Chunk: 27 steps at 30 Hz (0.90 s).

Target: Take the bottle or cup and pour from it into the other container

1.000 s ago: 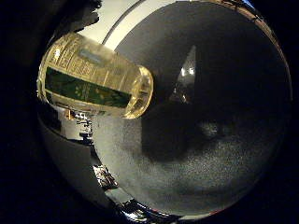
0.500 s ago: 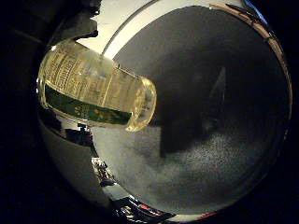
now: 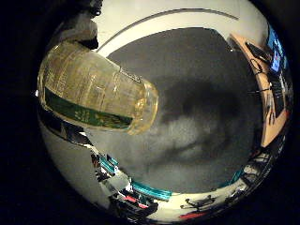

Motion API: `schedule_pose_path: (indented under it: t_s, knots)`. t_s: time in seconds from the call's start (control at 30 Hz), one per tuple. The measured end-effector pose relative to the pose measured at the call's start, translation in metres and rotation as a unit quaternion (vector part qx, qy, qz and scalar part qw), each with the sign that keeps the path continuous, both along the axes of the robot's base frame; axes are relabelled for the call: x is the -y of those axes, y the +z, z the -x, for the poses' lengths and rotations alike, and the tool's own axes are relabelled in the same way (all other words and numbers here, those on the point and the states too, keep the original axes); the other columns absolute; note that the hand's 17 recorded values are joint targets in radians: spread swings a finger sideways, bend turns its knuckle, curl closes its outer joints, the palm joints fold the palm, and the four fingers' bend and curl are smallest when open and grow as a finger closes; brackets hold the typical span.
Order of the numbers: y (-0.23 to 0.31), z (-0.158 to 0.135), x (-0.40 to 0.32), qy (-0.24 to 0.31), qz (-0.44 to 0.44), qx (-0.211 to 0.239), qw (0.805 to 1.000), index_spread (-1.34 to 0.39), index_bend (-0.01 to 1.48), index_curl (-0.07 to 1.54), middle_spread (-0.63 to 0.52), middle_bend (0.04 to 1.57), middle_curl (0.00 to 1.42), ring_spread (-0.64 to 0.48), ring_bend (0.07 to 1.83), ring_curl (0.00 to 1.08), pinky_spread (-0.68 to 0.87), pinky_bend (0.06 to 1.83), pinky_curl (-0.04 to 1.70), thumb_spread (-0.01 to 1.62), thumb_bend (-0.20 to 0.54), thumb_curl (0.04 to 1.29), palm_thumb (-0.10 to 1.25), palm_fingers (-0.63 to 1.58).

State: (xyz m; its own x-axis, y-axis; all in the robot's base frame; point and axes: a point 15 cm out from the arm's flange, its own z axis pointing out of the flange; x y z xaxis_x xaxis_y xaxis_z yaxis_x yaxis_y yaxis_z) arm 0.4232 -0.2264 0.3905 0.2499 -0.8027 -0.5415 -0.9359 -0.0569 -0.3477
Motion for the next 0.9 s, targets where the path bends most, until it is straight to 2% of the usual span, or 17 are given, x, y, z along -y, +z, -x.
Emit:
schedule_pose_path:
  t_s: [0.23,0.47,0.7,0.9]
  knots:
    - [0.042,-0.006,-0.041,-0.002,0.095,-0.014,0.995,-0.21,1.19,0.81,-0.13,1.36,0.77,-0.17,1.46,0.64,-0.22,1.32,0.73,0.12,-0.02,0.9,1.13,1.13]
    - [0.049,-0.009,-0.073,0.01,0.193,-0.054,0.98,-0.21,1.19,0.8,-0.13,1.36,0.77,-0.17,1.46,0.65,-0.23,1.27,0.79,0.11,-0.018,0.91,1.12,1.13]
    - [0.027,-0.023,-0.102,0.014,0.291,-0.078,0.954,-0.21,1.19,0.8,-0.13,1.36,0.77,-0.17,1.46,0.64,-0.24,1.25,0.83,0.11,-0.02,0.92,1.11,1.14]
    - [0.02,-0.033,-0.132,0.043,0.39,-0.081,0.916,-0.21,1.19,0.8,-0.13,1.36,0.77,-0.17,1.46,0.65,-0.25,1.24,0.87,0.12,-0.019,0.92,1.11,1.14]
